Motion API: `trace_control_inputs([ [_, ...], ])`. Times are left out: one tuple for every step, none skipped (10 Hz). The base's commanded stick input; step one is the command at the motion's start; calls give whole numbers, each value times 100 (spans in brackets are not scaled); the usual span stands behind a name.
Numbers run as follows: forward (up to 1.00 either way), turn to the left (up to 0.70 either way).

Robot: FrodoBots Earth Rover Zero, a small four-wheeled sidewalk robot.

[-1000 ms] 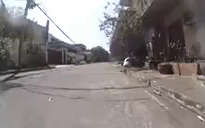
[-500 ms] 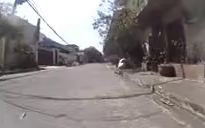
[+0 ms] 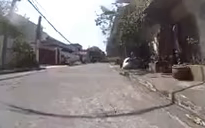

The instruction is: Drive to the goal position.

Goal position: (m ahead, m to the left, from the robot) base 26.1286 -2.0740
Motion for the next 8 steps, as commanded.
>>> trace_control_inputs([
  [100, 0],
  [100, 0],
  [100, 0],
  [100, 0],
  [100, 0],
  [100, 0],
  [100, 0],
  [100, 0],
])
